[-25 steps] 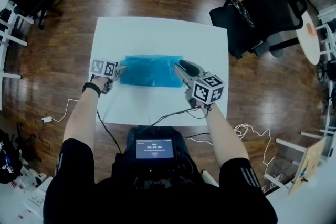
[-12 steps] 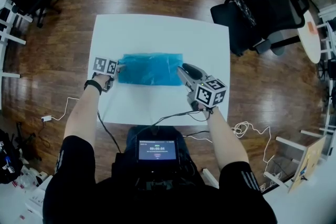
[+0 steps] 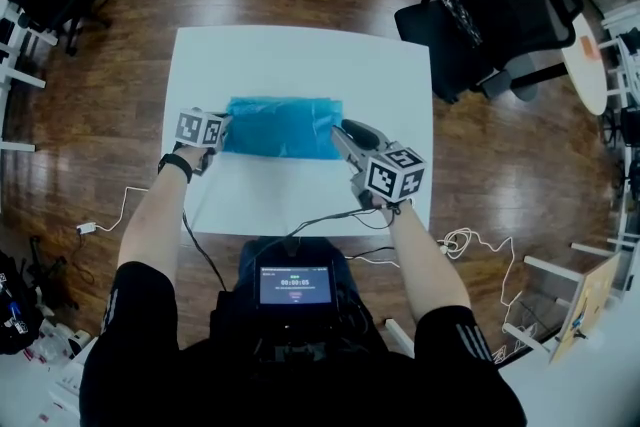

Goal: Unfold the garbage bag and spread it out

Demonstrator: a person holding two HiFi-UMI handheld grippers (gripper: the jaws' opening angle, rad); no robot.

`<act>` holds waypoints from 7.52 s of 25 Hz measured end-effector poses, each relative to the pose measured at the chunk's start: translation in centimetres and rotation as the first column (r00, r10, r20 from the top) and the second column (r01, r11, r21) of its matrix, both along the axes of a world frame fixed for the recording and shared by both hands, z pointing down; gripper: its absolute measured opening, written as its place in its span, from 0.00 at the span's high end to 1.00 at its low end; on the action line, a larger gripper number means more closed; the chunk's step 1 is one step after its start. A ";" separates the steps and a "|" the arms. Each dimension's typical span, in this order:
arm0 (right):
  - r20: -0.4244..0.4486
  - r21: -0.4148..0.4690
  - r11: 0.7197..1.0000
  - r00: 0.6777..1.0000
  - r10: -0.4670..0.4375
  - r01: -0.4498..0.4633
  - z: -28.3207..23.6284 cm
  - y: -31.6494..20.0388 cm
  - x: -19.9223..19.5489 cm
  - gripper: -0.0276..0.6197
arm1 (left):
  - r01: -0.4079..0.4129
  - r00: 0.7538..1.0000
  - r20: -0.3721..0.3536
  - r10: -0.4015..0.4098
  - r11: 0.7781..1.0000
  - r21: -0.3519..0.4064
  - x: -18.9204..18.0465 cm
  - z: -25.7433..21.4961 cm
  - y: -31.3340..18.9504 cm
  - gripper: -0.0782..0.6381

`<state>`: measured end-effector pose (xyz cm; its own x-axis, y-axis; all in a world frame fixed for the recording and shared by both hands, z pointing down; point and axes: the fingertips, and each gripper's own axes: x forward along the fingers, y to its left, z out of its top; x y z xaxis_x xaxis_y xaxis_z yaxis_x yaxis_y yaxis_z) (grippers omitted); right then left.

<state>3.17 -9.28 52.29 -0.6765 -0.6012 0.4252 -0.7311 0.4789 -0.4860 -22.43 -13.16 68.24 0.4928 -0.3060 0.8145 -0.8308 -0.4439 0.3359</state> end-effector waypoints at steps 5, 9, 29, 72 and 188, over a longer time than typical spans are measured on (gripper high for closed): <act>-0.009 0.004 1.000 1.000 -0.004 0.005 0.2 0.1 0.1 0.72 | -0.054 0.998 -0.029 0.057 0.996 0.076 0.7 -1.7 0.3 0.86; -0.028 0.015 1.000 0.999 -0.024 0.025 -0.1 0.0 -0.2 0.72 | -0.115 0.991 -0.057 0.125 0.981 0.153 1.4 -3.5 1.1 0.86; -0.205 -0.021 0.967 0.946 -0.251 0.252 -1.7 -2.6 -1.5 0.78 | -0.518 0.821 0.017 0.571 0.730 0.446 6.2 -10.4 12.9 0.86; -0.398 -0.467 0.711 0.592 -0.700 0.526 18.0 4.0 -4.8 0.76 | -0.969 0.078 0.605 0.792 -0.082 0.233 7.2 -3.8 30.4 0.86; -0.477 -0.372 0.865 0.730 -0.489 0.337 18.7 12.6 -0.3 0.80 | -0.219 0.959 0.191 0.211 0.975 0.023 7.2 2.5 4.1 0.76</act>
<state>2.90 3.29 71.00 -0.4436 -0.1422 0.8849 -0.6613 0.7183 -0.2162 -15.20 -9.04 70.76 0.3914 -0.2466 0.8866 -0.7600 -0.6299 0.1603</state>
